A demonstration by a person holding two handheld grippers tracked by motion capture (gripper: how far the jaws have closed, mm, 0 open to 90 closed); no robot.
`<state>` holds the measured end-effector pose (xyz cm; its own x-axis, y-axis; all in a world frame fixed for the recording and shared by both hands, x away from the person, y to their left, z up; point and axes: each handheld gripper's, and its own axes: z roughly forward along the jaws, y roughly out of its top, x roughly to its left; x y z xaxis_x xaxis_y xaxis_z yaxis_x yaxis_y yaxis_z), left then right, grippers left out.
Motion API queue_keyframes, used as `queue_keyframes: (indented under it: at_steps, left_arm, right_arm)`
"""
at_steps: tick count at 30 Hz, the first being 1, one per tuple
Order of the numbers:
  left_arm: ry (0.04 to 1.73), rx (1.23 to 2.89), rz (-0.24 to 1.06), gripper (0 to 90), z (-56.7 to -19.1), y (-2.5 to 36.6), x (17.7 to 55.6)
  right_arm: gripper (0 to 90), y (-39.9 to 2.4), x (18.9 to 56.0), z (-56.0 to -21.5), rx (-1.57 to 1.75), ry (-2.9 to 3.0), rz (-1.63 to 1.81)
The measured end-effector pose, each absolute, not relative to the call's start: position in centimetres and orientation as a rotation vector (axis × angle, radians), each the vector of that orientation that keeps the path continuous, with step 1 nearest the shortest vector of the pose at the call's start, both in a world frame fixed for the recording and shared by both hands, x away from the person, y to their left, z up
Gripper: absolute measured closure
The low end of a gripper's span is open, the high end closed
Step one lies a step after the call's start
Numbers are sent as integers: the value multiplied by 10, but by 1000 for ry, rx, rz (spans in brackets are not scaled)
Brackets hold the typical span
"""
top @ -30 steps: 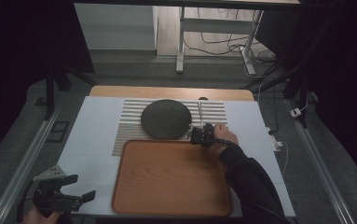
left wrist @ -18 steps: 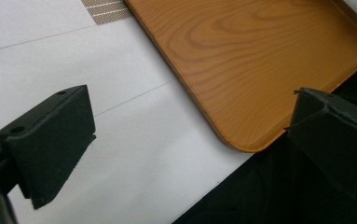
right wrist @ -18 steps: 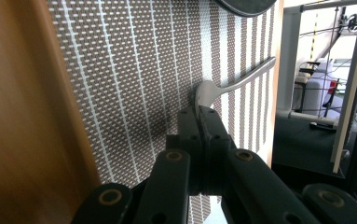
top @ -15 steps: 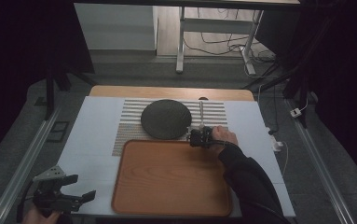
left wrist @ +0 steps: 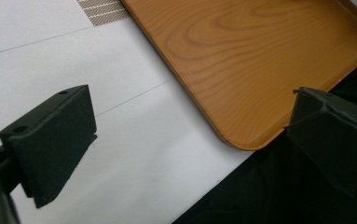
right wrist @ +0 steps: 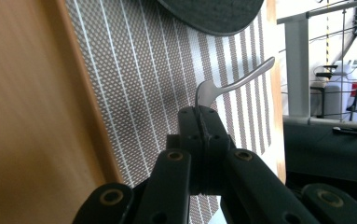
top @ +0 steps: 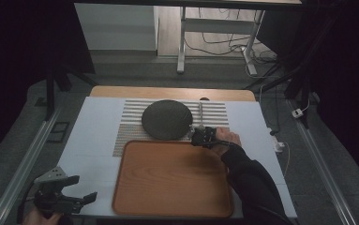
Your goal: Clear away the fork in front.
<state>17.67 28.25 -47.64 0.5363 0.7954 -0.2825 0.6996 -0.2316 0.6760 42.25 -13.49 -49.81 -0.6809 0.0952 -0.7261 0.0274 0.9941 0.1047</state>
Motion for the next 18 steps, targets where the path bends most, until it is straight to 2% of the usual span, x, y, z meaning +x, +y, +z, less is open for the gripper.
queue_keyframes:
  at_steps: [18]
  left_arm:
    - [1155,1975,124,0,-474,279,177]
  right_arm:
    - [900,-158,392,-460,282,2332,427]
